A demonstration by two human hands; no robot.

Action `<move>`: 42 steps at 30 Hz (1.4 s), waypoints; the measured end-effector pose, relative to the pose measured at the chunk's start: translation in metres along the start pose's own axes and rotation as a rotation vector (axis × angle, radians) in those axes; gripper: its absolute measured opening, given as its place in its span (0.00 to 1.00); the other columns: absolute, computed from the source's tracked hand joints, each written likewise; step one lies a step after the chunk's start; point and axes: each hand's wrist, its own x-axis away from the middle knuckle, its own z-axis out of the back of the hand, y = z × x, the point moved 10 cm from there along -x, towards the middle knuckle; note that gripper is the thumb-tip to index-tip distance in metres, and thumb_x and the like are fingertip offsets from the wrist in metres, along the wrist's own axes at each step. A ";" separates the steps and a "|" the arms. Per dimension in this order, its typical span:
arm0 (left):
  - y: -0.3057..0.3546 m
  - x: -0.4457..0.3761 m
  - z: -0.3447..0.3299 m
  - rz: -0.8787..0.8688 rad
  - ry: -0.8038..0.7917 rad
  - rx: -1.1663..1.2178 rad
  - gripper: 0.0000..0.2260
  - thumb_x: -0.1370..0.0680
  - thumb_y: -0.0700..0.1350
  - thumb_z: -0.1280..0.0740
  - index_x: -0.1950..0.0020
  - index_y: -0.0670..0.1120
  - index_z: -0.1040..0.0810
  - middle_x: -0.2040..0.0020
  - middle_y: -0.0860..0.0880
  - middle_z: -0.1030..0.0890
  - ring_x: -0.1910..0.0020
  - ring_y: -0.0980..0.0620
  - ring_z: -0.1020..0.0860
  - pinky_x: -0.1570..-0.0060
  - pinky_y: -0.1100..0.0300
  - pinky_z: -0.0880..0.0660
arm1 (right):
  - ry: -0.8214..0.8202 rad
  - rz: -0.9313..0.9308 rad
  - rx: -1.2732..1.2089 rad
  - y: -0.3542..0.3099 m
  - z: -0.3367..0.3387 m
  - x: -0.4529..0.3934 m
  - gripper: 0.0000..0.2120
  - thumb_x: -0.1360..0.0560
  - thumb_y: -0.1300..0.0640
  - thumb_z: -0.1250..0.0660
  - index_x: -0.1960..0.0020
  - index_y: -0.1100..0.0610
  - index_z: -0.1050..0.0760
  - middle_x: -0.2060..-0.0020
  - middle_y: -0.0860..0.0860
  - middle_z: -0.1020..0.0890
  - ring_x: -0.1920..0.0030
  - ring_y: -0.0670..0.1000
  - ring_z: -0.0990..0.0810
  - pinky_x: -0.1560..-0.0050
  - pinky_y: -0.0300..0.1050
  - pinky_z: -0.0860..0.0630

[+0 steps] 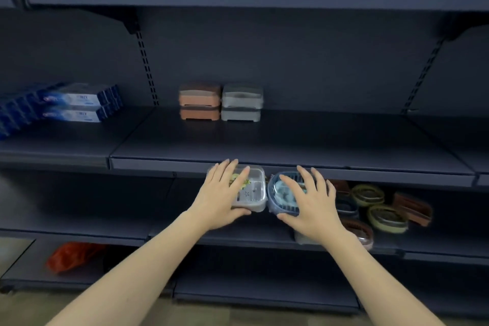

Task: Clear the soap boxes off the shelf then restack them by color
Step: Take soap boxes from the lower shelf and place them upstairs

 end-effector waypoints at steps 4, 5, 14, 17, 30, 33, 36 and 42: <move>-0.013 -0.018 0.029 -0.039 -0.001 -0.046 0.43 0.28 0.67 0.37 0.23 0.47 0.49 0.24 0.40 0.46 0.25 0.40 0.48 0.27 0.48 0.51 | -0.067 0.106 0.009 -0.004 0.023 -0.018 0.39 0.30 0.34 0.37 0.25 0.39 0.51 0.23 0.51 0.53 0.25 0.58 0.57 0.28 0.59 0.53; -0.019 -0.023 0.036 -0.029 0.005 -0.042 0.43 0.28 0.67 0.37 0.22 0.47 0.50 0.23 0.40 0.47 0.25 0.40 0.49 0.27 0.48 0.52 | -0.055 0.121 0.008 -0.005 0.032 -0.024 0.39 0.30 0.33 0.37 0.25 0.39 0.51 0.24 0.51 0.53 0.25 0.57 0.57 0.28 0.58 0.53; -0.056 -0.057 0.027 0.105 -0.180 0.015 0.43 0.27 0.67 0.39 0.22 0.49 0.55 0.23 0.42 0.50 0.24 0.42 0.51 0.27 0.52 0.53 | -0.056 0.075 -0.027 0.000 0.046 -0.086 0.39 0.30 0.33 0.37 0.25 0.39 0.51 0.24 0.51 0.51 0.25 0.58 0.54 0.30 0.59 0.49; -0.057 -0.065 0.016 0.104 -0.217 0.034 0.43 0.27 0.66 0.38 0.22 0.49 0.55 0.23 0.43 0.51 0.24 0.43 0.52 0.26 0.52 0.54 | -0.105 0.056 -0.044 0.004 0.030 -0.095 0.40 0.30 0.33 0.37 0.25 0.39 0.51 0.24 0.51 0.51 0.25 0.58 0.54 0.29 0.59 0.49; -0.076 -0.128 -0.002 0.062 -0.294 0.141 0.42 0.28 0.64 0.35 0.22 0.52 0.53 0.22 0.45 0.54 0.24 0.45 0.54 0.27 0.51 0.53 | -0.225 0.041 -0.050 0.029 -0.002 -0.146 0.40 0.31 0.33 0.36 0.25 0.39 0.51 0.23 0.51 0.51 0.24 0.58 0.55 0.26 0.58 0.57; -0.082 -0.141 -0.011 0.045 -0.302 0.144 0.43 0.28 0.66 0.35 0.22 0.52 0.54 0.22 0.46 0.54 0.24 0.45 0.53 0.26 0.51 0.53 | -0.191 0.036 -0.046 0.035 -0.004 -0.158 0.42 0.31 0.33 0.36 0.24 0.42 0.53 0.23 0.51 0.50 0.24 0.57 0.55 0.26 0.58 0.58; -0.087 -0.151 -0.018 0.019 -0.301 0.140 0.45 0.31 0.71 0.39 0.22 0.52 0.54 0.22 0.46 0.53 0.24 0.45 0.53 0.26 0.51 0.53 | -0.139 0.064 -0.043 0.037 -0.002 -0.170 0.43 0.32 0.33 0.35 0.25 0.46 0.49 0.23 0.51 0.50 0.24 0.55 0.59 0.26 0.57 0.62; -0.098 -0.170 -0.024 -0.005 -0.227 0.135 0.51 0.39 0.80 0.54 0.23 0.52 0.51 0.22 0.50 0.52 0.24 0.48 0.56 0.27 0.51 0.54 | 0.035 0.049 0.006 0.039 0.003 -0.182 0.40 0.33 0.34 0.32 0.26 0.47 0.38 0.24 0.51 0.47 0.25 0.56 0.53 0.27 0.58 0.54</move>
